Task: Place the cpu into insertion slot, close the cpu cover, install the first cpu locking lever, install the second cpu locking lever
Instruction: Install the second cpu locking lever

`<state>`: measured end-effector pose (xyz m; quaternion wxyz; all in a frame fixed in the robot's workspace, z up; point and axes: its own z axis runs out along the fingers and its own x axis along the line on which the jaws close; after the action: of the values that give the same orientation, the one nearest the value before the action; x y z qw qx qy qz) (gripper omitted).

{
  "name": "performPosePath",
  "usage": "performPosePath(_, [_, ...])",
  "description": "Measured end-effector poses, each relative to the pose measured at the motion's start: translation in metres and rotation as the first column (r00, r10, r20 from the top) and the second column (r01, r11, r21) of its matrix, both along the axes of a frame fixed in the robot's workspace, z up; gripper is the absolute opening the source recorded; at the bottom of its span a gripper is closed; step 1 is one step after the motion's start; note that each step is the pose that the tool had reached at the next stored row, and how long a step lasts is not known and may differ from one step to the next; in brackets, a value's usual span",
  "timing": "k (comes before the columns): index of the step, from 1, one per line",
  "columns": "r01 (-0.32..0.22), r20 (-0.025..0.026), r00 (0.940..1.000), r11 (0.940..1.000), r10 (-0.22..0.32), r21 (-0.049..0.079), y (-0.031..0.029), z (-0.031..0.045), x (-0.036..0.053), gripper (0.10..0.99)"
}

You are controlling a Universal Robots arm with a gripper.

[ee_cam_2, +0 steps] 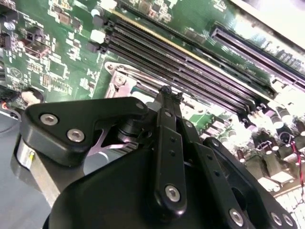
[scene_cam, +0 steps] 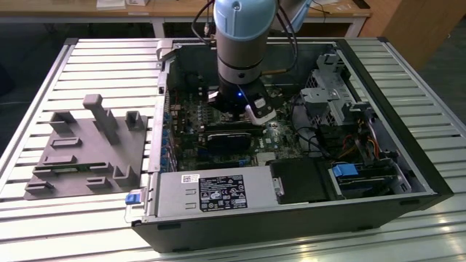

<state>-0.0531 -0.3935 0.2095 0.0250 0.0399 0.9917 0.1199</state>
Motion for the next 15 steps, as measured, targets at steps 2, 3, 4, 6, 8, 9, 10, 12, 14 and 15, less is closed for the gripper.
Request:
performPosePath(2, [0.000,0.0000,1.0000,1.0000,0.000,-0.003,0.0013,0.0000,0.0001,0.106])
performPosePath(3, [0.000,0.0000,1.0000,1.0000,0.000,-0.005,0.0025,0.0000,0.0002,0.106])
performPosePath(4, [0.000,0.0000,1.0000,1.0000,0.000,-0.008,0.0037,0.0000,0.0002,0.106])
performPosePath(6, [0.000,0.0000,1.0000,0.9999,0.000,-0.013,0.0069,0.0000,0.0002,0.106])
performPosePath(8, [0.000,0.0001,1.0000,0.9999,0.000,-0.015,0.0111,0.0000,0.0002,0.106])
performPosePath(9, [0.000,0.0001,1.0000,0.9999,0.000,-0.015,0.0132,0.0000,0.0002,0.106])
performPosePath(10, [0.000,0.0001,1.0000,0.9999,0.000,-0.016,0.0153,0.0000,0.0002,0.106])
performPosePath(12, [0.000,0.0001,1.0000,0.9999,0.000,-0.016,0.0197,-0.0001,0.0002,0.106])
performPosePath(14, [0.000,0.0000,1.0000,0.9998,0.000,-0.017,0.0238,0.0000,0.0002,0.106])
performPosePath(15, [0.000,0.0001,1.0000,0.9998,0.000,-0.018,0.0256,-0.0001,0.0002,0.106])
